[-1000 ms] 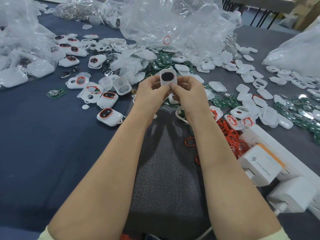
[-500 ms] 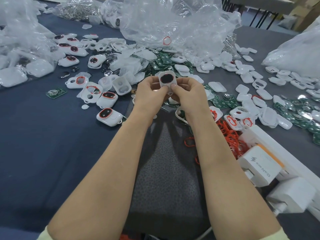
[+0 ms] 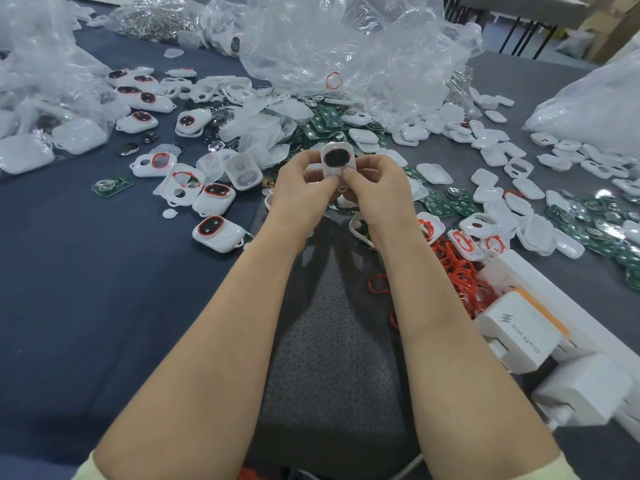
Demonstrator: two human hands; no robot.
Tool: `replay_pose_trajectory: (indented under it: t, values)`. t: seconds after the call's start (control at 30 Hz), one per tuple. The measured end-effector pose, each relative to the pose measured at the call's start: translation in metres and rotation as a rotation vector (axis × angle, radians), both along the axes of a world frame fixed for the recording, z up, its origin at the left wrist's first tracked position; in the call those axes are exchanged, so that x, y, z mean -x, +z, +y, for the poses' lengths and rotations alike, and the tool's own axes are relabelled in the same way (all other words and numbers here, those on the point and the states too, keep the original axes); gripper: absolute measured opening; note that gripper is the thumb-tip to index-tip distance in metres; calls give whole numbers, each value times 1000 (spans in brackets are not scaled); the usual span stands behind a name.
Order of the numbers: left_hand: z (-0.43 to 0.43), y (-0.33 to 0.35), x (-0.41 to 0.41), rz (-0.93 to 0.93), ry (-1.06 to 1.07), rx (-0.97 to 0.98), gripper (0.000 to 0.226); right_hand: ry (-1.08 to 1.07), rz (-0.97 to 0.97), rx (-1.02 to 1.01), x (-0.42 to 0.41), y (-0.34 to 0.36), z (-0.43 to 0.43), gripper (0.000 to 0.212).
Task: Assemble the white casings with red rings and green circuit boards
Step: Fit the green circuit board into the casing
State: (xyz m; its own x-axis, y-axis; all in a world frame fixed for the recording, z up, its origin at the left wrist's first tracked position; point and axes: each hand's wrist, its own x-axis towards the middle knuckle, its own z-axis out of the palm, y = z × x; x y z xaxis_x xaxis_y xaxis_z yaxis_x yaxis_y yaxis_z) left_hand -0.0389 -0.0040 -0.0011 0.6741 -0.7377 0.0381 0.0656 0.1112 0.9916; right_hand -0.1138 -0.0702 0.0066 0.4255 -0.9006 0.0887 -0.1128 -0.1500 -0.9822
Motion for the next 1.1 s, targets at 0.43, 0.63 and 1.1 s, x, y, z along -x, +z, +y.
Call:
replay_pose_trajectory:
  t: [0.43,0.63,1.1]
  values:
    - [0,-1,-4,20,18,1,17,-35,119,192,3,3,6,12]
    - [7,6,-19,169,168,87,23,-89,164,323,14,9,-2,12]
    - [9,9,-32,448,446,324,20,142,790,746,-8,-14,16,42]
